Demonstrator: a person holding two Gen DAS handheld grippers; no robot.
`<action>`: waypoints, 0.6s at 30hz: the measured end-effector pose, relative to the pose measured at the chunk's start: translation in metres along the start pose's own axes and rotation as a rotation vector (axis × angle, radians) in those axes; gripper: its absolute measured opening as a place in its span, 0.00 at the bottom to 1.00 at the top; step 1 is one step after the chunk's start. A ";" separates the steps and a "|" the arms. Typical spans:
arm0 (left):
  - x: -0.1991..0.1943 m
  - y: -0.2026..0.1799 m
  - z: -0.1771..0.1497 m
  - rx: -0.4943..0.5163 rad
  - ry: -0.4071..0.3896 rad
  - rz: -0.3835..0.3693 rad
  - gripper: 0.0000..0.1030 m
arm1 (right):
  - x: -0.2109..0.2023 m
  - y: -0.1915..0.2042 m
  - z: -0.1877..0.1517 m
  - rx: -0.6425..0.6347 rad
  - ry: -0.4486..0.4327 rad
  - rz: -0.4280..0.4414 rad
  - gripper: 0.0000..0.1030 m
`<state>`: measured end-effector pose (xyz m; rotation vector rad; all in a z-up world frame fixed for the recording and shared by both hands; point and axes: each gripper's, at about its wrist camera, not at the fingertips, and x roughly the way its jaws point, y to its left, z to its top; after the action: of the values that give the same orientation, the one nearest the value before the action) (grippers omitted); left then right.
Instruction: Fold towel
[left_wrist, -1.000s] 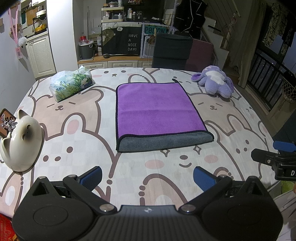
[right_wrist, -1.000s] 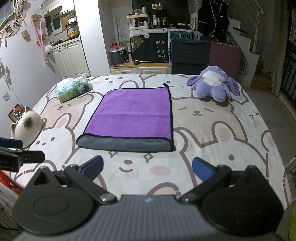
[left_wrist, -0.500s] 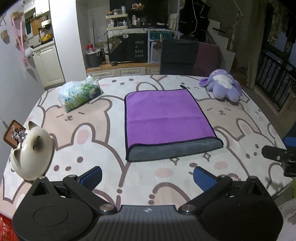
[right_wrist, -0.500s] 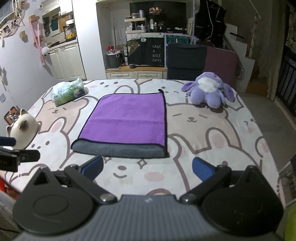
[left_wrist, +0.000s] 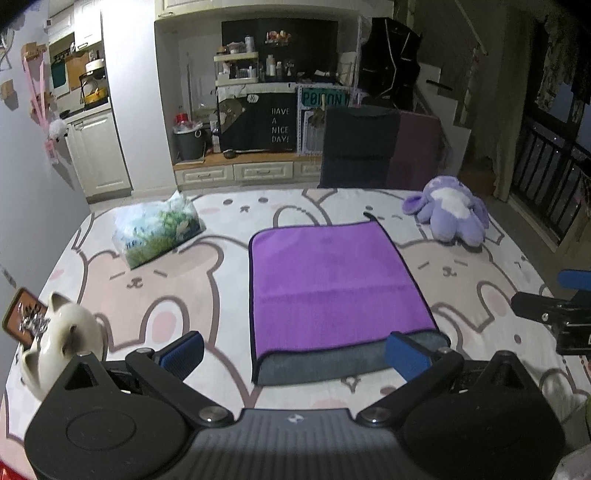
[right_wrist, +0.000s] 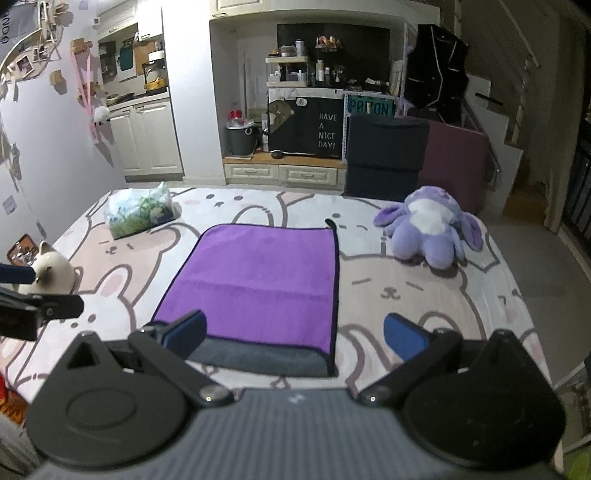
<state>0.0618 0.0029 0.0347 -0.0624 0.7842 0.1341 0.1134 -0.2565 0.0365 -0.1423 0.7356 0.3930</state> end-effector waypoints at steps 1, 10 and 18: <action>0.003 0.000 0.003 -0.002 -0.008 -0.002 1.00 | 0.004 -0.001 0.004 -0.007 0.001 0.001 1.00; 0.050 0.015 0.017 -0.042 -0.005 -0.015 1.00 | 0.053 -0.014 0.011 -0.018 0.026 0.013 1.00; 0.095 0.034 0.015 -0.085 0.031 -0.030 1.00 | 0.098 -0.020 0.006 -0.009 0.056 0.069 1.00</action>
<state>0.1341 0.0471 -0.0224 -0.1570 0.8082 0.1377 0.1905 -0.2438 -0.0255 -0.1376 0.7952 0.4594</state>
